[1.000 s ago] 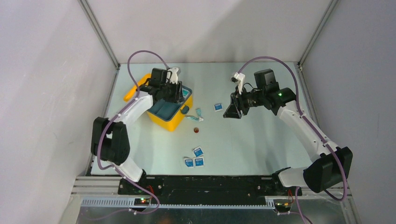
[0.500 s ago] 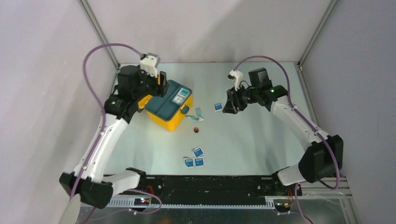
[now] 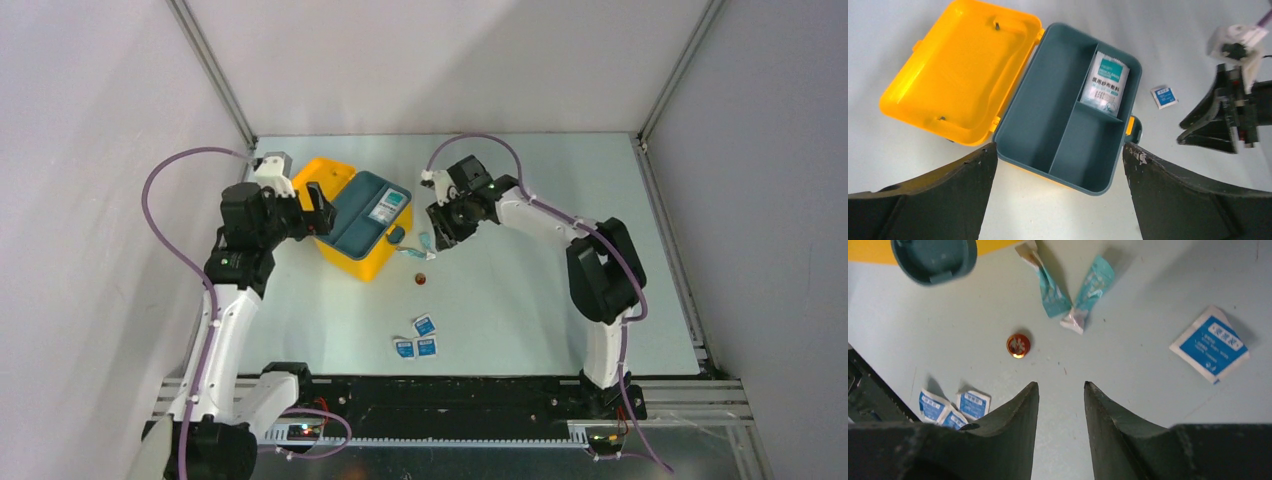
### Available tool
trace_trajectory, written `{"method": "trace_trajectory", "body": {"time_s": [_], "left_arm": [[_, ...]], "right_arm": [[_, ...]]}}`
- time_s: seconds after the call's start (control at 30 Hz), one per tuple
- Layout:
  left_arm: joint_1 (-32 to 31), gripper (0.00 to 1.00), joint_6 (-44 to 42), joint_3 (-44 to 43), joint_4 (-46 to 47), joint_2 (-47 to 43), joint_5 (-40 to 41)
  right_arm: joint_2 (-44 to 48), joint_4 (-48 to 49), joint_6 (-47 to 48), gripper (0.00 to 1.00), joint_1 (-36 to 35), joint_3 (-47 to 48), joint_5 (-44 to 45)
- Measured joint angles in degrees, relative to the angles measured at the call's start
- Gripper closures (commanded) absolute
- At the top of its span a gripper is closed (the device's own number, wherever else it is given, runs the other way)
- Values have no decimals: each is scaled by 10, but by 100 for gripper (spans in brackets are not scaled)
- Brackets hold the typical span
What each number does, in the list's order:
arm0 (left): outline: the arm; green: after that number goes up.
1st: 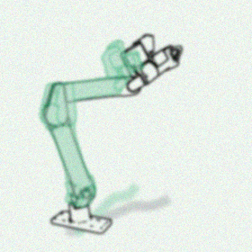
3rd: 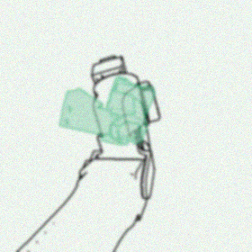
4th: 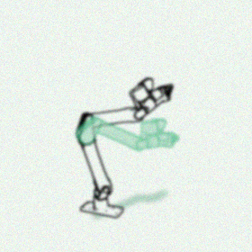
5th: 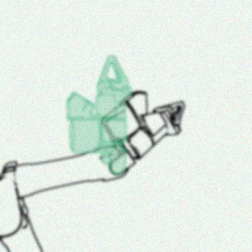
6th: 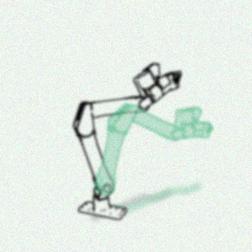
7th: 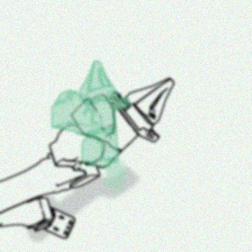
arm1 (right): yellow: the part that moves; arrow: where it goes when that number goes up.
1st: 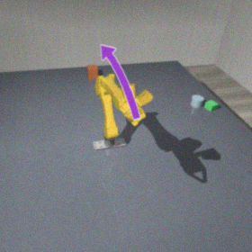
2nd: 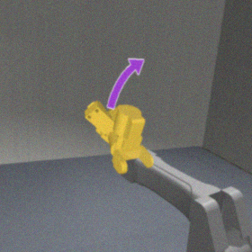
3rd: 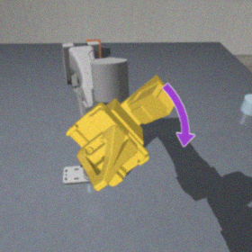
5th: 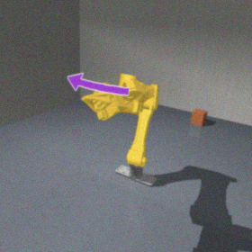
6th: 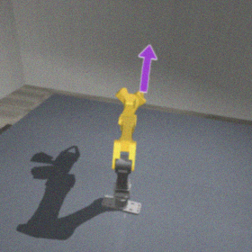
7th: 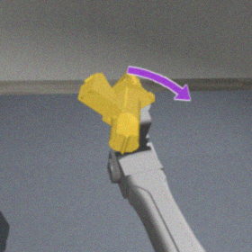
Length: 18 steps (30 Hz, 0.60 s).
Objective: Organize the medicine kit
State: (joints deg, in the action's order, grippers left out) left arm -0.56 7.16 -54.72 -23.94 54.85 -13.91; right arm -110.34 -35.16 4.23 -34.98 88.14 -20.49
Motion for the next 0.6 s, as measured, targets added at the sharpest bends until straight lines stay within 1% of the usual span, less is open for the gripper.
{"method": "trace_trajectory", "body": {"time_s": [0.17,0.37,0.6], "left_arm": [[11,2,5,-1,14,-16,2],[33,2,16,-1,16,-16,9],[42,2,24,-2,16,-12,13]], "right_arm": [[-47,24,-16,58,-22,43,16],[-84,59,-48,57,-42,44,46],[-113,70,-67,56,-62,44,90]]}}
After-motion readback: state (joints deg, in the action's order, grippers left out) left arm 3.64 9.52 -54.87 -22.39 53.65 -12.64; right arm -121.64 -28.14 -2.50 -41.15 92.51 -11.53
